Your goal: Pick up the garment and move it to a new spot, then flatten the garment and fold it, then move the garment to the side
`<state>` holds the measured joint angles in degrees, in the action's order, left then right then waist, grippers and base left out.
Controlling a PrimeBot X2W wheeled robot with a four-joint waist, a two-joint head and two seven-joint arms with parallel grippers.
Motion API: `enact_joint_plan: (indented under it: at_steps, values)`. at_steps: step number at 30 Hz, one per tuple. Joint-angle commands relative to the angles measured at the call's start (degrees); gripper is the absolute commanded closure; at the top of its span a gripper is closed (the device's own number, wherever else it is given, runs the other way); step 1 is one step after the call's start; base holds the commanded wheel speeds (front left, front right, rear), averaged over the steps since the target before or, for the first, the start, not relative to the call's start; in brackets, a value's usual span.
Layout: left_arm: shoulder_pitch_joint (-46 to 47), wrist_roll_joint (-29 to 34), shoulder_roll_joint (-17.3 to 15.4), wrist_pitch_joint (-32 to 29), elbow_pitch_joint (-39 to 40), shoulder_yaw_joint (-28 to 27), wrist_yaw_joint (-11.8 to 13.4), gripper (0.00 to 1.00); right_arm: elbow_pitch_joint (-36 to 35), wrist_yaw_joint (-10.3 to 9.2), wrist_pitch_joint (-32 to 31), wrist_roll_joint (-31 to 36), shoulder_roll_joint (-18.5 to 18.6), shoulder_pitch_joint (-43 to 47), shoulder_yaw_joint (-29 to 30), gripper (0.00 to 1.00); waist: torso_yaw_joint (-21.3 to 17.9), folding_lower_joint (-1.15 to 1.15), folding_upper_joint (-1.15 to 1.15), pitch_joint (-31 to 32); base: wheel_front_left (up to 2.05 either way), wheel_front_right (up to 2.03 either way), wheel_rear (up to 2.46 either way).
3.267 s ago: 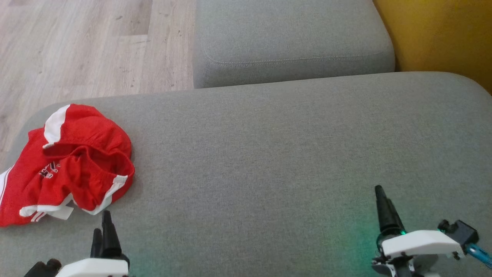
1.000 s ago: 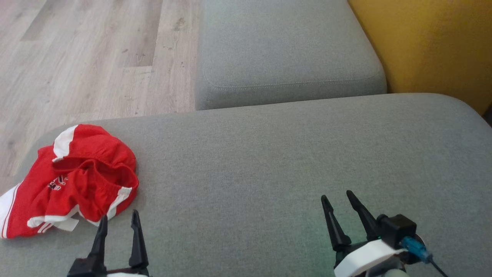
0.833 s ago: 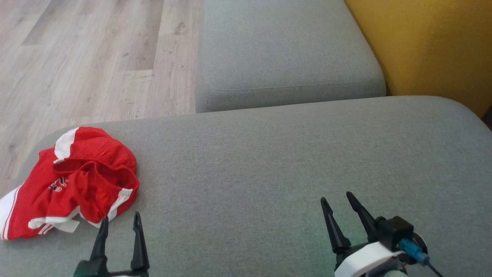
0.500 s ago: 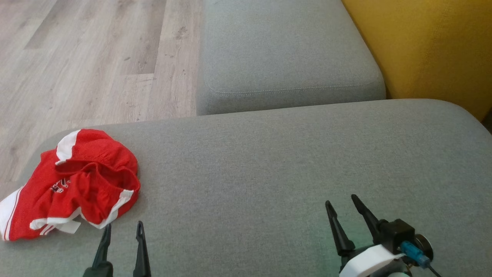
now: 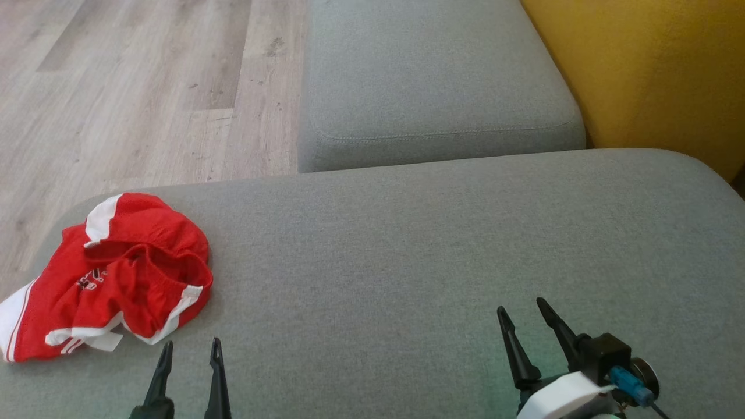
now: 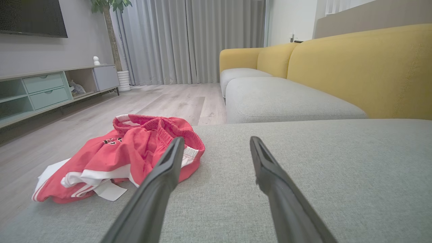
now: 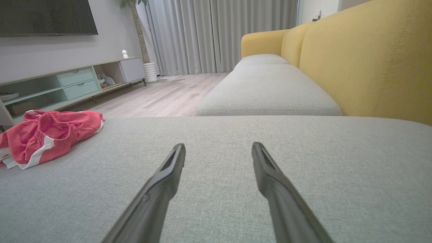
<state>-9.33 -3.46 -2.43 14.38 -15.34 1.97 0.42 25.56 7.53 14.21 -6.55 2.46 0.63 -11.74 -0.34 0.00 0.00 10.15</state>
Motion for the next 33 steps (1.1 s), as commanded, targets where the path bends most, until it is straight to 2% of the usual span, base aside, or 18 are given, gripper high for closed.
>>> enact_joint_plan:
  at_steps: [1, 5, 11, 21, 33]
  values:
    - [2.53, 0.44, -0.44, 0.62, 1.67, -1.33, -0.07, 0.00, -1.40, -0.04, 0.79, -0.25, 0.42, -2.49, -1.08, 0.00, 0.05, 0.00, 0.00, 0.00, 0.00, 0.00, 0.00]
    - [2.72, 0.43, -0.44, 0.62, 1.68, -1.29, 0.20, 0.00, -1.04, -0.04, 0.79, -0.34, 0.42, -2.29, -1.25, 0.00, 1.04, 0.00, 0.00, -0.07, 0.00, 0.00, 0.00]
    - [2.58, 0.61, -0.44, 0.62, 1.77, -1.82, 0.43, 0.00, -0.93, -0.04, 0.79, -1.09, 0.42, -1.98, -2.37, 0.00, 4.67, 0.00, 0.00, 0.20, 0.00, 0.00, 0.00]
    - [2.23, 1.43, -1.00, 0.62, 2.81, -4.15, -0.01, 0.00, -1.44, -0.04, 0.79, -2.54, 0.42, -1.83, -3.85, 0.00, 14.50, 0.00, 0.00, -0.06, 0.00, 0.00, 0.00]
    - [3.15, 1.69, -0.93, 0.62, 5.58, -6.23, 0.54, 0.00, -1.97, -0.04, 0.79, -1.17, 0.42, -1.92, -3.26, 0.00, 23.13, 0.00, 0.00, -2.98, 0.00, 0.00, 0.00]
